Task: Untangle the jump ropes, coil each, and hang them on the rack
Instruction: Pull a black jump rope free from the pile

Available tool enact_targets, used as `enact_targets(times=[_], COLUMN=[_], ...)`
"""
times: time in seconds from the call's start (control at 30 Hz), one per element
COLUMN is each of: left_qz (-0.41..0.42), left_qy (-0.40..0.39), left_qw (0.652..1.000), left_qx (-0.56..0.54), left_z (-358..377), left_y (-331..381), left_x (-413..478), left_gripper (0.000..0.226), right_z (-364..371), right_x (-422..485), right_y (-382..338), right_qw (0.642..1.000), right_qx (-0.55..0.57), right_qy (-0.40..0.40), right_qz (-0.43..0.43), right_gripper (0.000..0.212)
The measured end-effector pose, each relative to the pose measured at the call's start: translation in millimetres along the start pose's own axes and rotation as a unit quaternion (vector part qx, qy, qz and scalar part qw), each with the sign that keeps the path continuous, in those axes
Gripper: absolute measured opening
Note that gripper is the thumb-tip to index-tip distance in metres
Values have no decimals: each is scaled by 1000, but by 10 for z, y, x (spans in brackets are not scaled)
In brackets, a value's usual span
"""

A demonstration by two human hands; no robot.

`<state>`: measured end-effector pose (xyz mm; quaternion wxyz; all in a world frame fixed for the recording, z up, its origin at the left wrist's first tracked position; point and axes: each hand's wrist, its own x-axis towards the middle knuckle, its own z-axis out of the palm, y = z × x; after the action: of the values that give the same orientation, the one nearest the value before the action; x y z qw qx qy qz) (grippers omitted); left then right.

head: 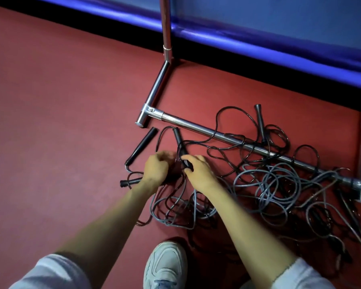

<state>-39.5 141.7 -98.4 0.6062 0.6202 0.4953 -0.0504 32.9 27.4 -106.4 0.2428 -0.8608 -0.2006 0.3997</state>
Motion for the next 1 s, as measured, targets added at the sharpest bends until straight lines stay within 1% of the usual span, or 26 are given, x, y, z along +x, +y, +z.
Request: enact_targets(times=[0.07, 0.1, 0.13, 0.2, 0.27, 0.3, 0.37, 0.43, 0.47, 0.5, 0.53, 0.6, 0.67, 0.7, 0.77, 0.8, 0.87, 0.9, 0.97, 1.0], left_qz=[56, 72, 71, 54, 56, 62, 65, 67, 73, 73, 67, 45, 24, 3, -47, -73, -96, -98, -87, -85], left_qy=[99, 138, 158, 144, 88, 56, -11, -63, -69, -60, -35, 14, 28, 20, 1, -4, -1, -6, -14, -21], left_qw=[989, 978, 970, 968, 977, 981, 986, 987, 985, 985, 989, 995, 998, 1000, 998, 996, 994, 994, 994, 993], left_qx=[94, 141, 173, 200, 187, 177, 152, 134, 140, 142, 127, 84, 45, 17, -43, -51, -48, -46, -59, -83], left_z=[-107, -180, -247, -327, -282, -238, -136, -36, -4, 6, 4, -21, -39, -27, 32, 57, 140, 176, 272, 308], left_y=[5, 0, -22, -67, -103, -98, -76, -91, -107, -108, -102, -52, 11, 41, 76, 52, -29, -25, 46, 109], left_x=[46, 88, 143, 203, 212, 191, 110, 49, 58, 72, 92, 133, 127, 105, 59, 66, 158, 177, 168, 136], left_gripper=[43, 44, 44, 38, 23, 19, 24, 19, 15, 15, 16, 18, 16, 17, 23, 31, 59, 58, 26, 19], right_z=[31, 57, 84, 111, 104, 95, 88, 116, 137, 142, 130, 26, -135, -221, -365, -406, -432, -424, -385, -360], right_x=[-14, -13, -12, -8, -2, -4, -11, -29, -37, -45, -56, -80, -55, -24, 24, 29, 22, 12, -11, -14], right_y=[-12, -4, 18, 70, 111, 114, 106, 106, 109, 109, 98, 41, 41, 73, 176, 220, 312, 334, 311, 281], right_qw=[999, 998, 997, 994, 990, 989, 991, 996, 995, 993, 987, 966, 939, 930, 926, 929, 938, 940, 944, 946], right_qx=[-27, -34, -30, 5, 39, 55, 63, 15, 1, 11, 46, 147, 210, 214, 182, 160, 120, 113, 143, 159], right_qy=[26, 44, 64, 106, 128, 129, 112, 91, 96, 118, 150, 213, 267, 292, 316, 315, 309, 306, 286, 272], right_qz=[11, 17, 22, 29, 32, 34, 30, 8, -3, -12, -13, 18, 57, 72, 100, 108, 104, 96, 84, 77], right_gripper=[35, 34, 31, 19, 14, 17, 21, 16, 14, 13, 13, 14, 14, 16, 21, 23, 21, 16, 8, 11])
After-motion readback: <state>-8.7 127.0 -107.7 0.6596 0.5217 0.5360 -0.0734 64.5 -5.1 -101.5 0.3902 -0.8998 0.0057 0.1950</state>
